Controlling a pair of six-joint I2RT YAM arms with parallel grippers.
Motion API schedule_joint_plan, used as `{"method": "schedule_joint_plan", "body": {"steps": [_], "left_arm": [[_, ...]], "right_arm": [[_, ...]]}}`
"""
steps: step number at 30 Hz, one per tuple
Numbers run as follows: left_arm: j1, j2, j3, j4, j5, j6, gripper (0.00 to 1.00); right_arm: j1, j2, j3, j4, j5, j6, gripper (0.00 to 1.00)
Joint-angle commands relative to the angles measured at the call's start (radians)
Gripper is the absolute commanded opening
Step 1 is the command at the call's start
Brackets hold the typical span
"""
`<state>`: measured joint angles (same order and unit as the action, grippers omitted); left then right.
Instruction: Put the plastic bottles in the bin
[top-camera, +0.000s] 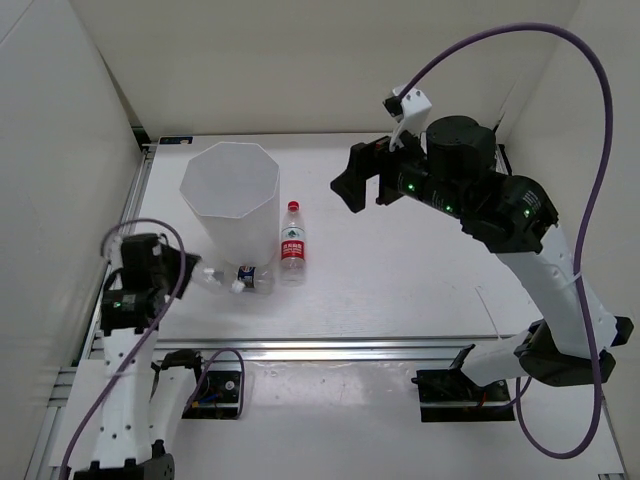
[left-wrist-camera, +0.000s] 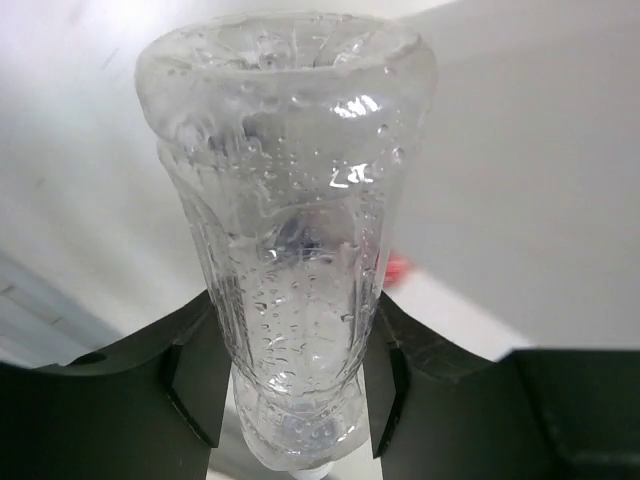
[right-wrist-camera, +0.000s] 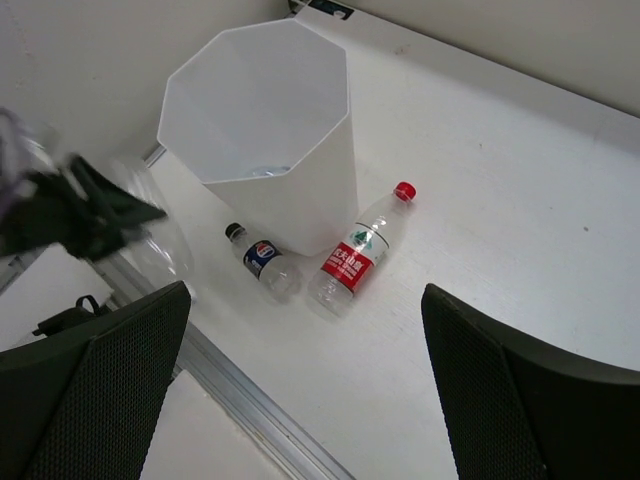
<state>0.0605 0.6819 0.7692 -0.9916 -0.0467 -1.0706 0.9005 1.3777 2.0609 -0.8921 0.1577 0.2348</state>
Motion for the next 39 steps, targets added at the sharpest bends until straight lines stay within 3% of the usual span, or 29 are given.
{"method": "schedule_joint_plan", "body": {"steps": [1, 5, 9, 13, 15, 16, 21, 22, 26, 28, 30, 33, 39], "left_arm": [[0.002, -0.019, 0.372, -0.017, -0.122, 0.055, 0.46], [0.002, 0.198, 0.681, 0.068, -0.150, 0.243, 0.47], [0.002, 0.353, 0.806, 0.161, -0.160, 0.293, 0.54], [-0.100, 0.555, 0.919, 0.172, -0.272, 0.377, 0.71], [-0.172, 0.603, 0.976, 0.172, -0.326, 0.429, 0.84], [-0.218, 0.632, 0.995, 0.172, -0.343, 0.440, 0.97], [-0.295, 0.616, 1.150, 0.079, -0.467, 0.474, 1.00], [-0.304, 0.589, 1.150, 0.079, -0.467, 0.485, 1.00], [-0.304, 0.322, 0.916, 0.131, -0.467, 0.462, 1.00], [-0.304, 0.231, 0.735, 0.140, -0.432, 0.433, 1.00], [-0.304, 0.138, 0.649, 0.073, -0.404, 0.344, 1.00], [-0.304, 0.050, 0.515, -0.033, -0.375, 0.195, 1.00], [-0.304, -0.050, 0.315, -0.070, -0.263, 0.031, 1.00]], "right_arm": [[0.003, -0.011, -0.021, 0.004, 0.005, 0.005, 1.00], [0.003, -0.020, -0.086, 0.015, 0.005, 0.005, 1.00], [-0.029, -0.006, -0.096, 0.024, -0.024, 0.029, 1.00], [-0.116, 0.017, -0.070, 0.024, -0.139, 0.113, 1.00], [-0.182, 0.026, -0.091, 0.024, -0.205, 0.173, 1.00], [-0.225, 0.026, -0.108, 0.024, -0.239, 0.191, 1.00], [-0.354, 0.067, -0.275, 0.103, -0.449, 0.284, 1.00], [-0.398, 0.089, -0.338, 0.134, -0.577, 0.284, 1.00], [-0.433, 0.329, -0.346, 0.215, -0.768, 0.284, 1.00], [-0.433, 0.420, -0.317, 0.226, -0.793, 0.267, 1.00], [-0.423, 0.535, -0.277, 0.280, -0.813, 0.256, 1.00], [-0.423, 0.679, -0.219, 0.337, -0.869, 0.284, 1.00], [-0.413, 0.915, -0.081, 0.378, -0.914, 0.324, 1.00]]}}
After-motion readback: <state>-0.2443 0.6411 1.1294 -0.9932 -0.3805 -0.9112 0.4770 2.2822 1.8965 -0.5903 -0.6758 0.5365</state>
